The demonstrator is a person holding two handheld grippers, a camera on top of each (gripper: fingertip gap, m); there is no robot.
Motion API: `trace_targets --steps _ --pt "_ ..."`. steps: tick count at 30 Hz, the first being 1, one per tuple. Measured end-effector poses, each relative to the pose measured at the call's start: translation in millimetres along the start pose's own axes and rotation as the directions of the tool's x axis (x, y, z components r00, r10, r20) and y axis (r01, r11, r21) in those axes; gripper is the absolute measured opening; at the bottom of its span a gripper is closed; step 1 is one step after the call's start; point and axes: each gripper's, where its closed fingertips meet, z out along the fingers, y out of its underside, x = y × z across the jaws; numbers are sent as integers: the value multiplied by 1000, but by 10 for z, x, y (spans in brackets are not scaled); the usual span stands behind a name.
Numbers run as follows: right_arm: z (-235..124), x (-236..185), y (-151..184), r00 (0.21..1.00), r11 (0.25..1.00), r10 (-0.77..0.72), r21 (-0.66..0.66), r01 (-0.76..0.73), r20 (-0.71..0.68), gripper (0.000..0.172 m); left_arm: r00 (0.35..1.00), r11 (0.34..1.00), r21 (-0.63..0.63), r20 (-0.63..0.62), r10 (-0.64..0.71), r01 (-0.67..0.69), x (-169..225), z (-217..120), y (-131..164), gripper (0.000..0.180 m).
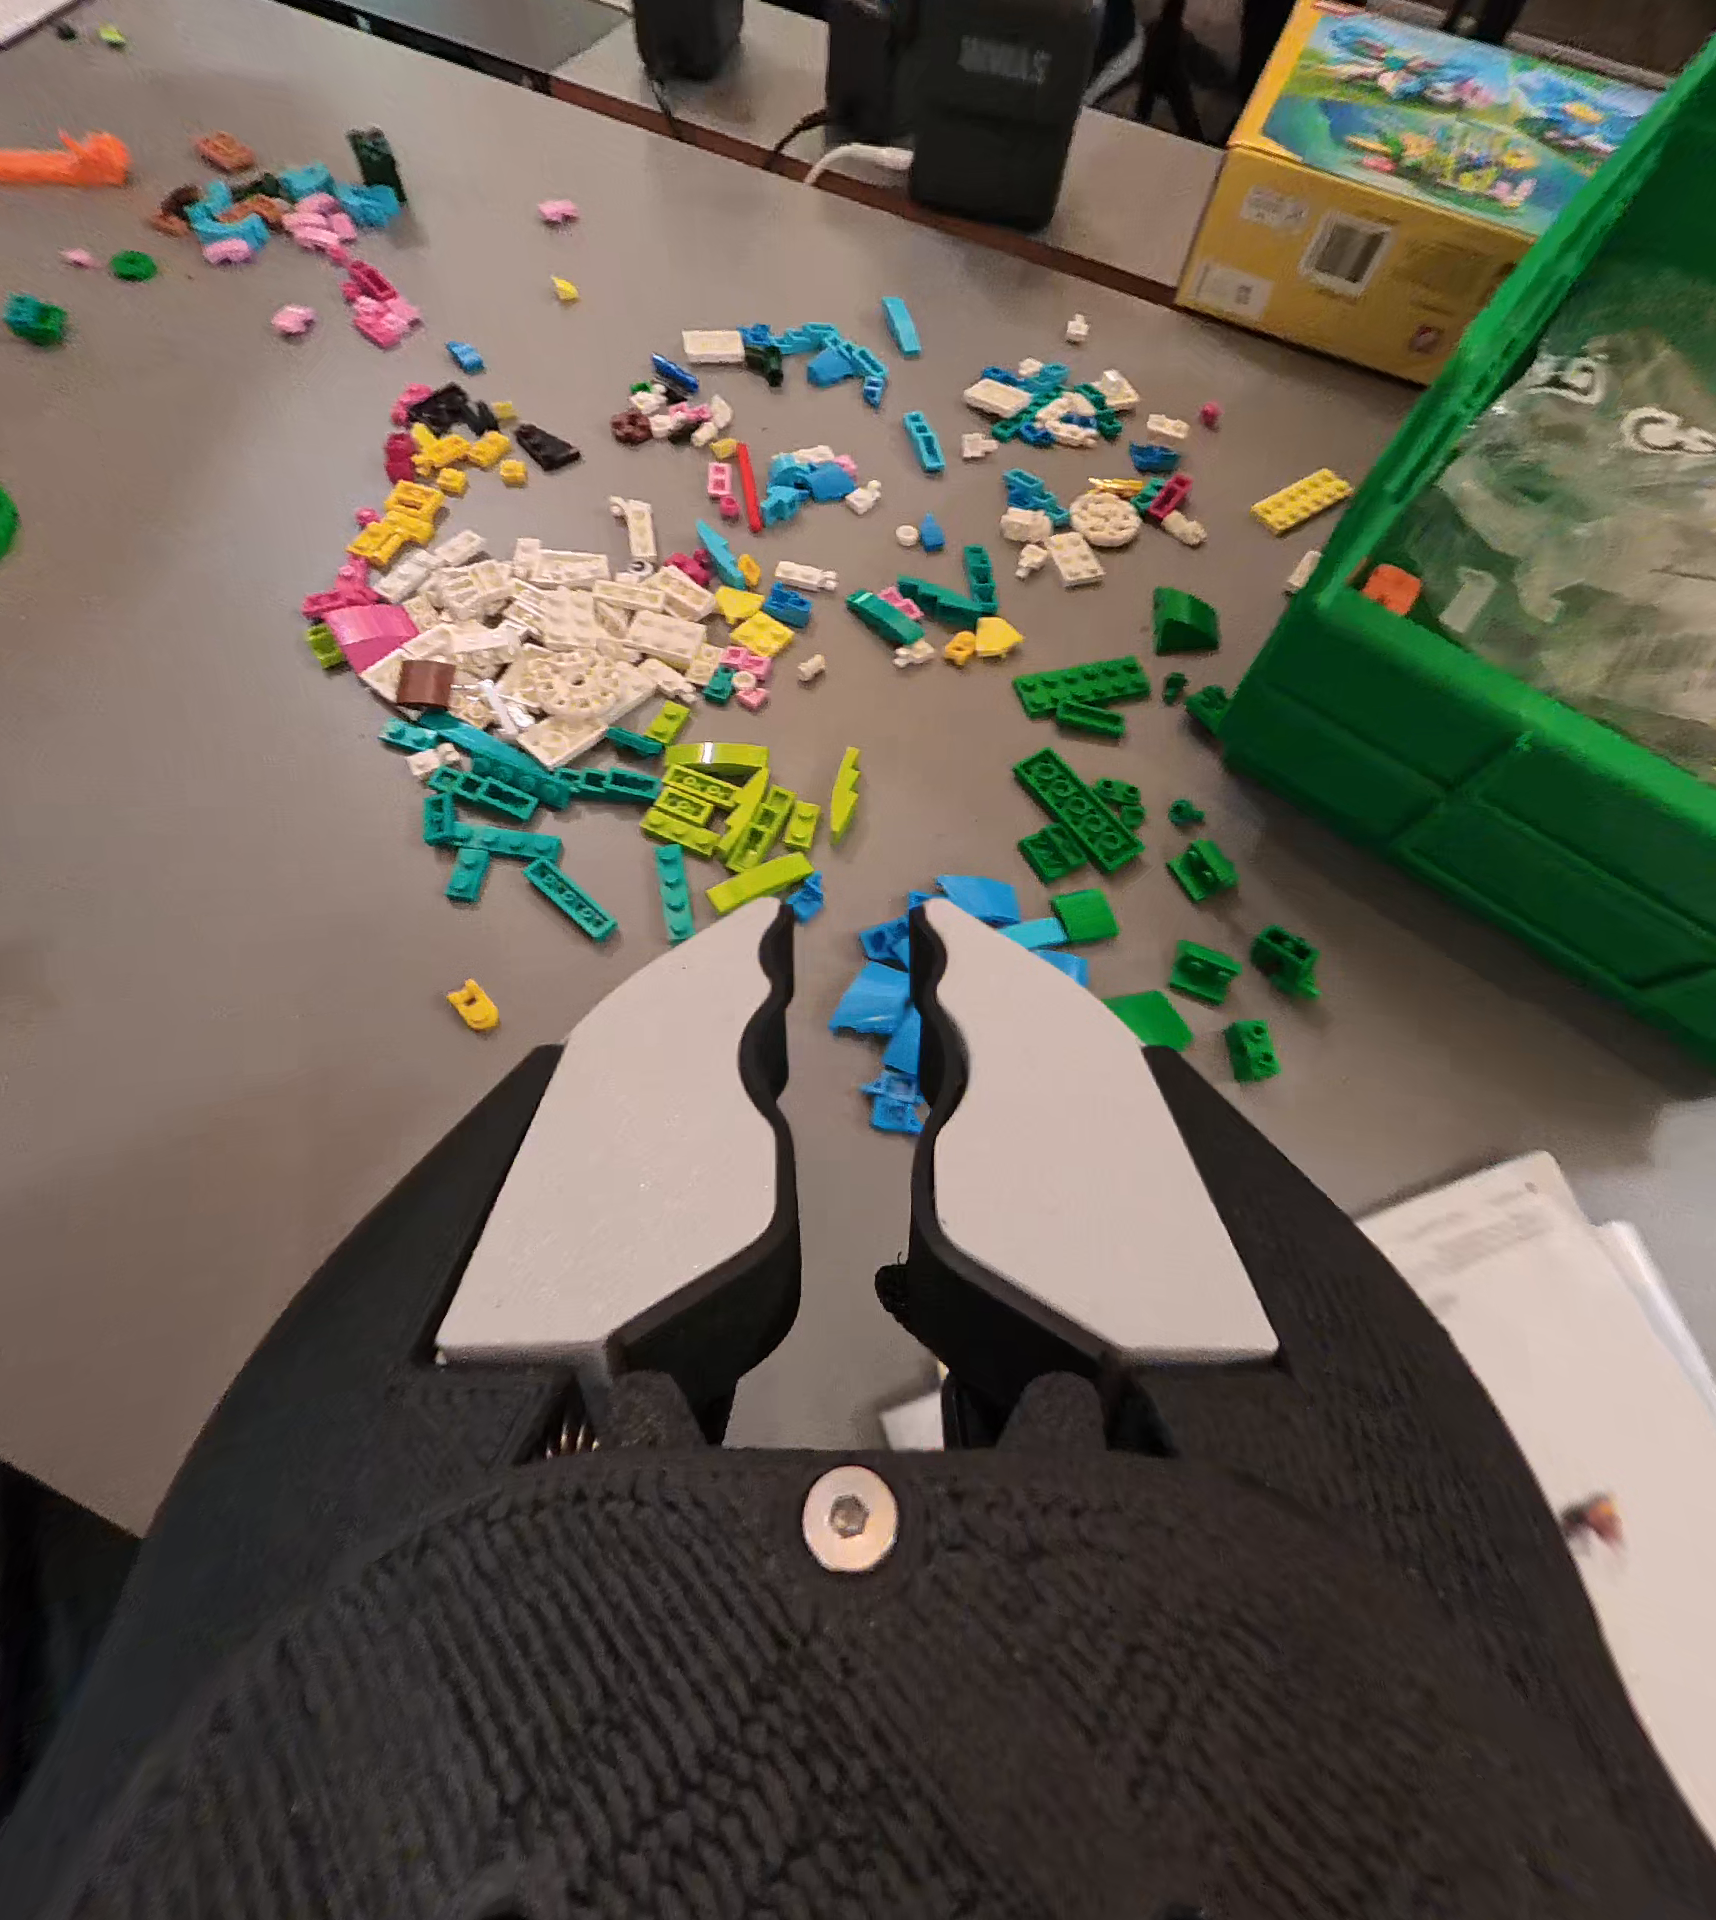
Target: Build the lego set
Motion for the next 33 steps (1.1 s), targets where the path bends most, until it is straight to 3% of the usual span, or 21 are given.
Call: trace_targets --steps 3,11,33 --pt "109 -166 9 996 998 -61 -13 62 66 19 997 998 5 -38 -64 64 55 42 -28 3" --pt "418 -566 145 944 954 -257 -99 282 206 19 1000 1000 15 -10 25 -25 47 4 -5 3" --pt "489 -804 66 930 957 -268 -39 286 253 16 1000 999 26 -17 -26 26 17 -26 5 3"
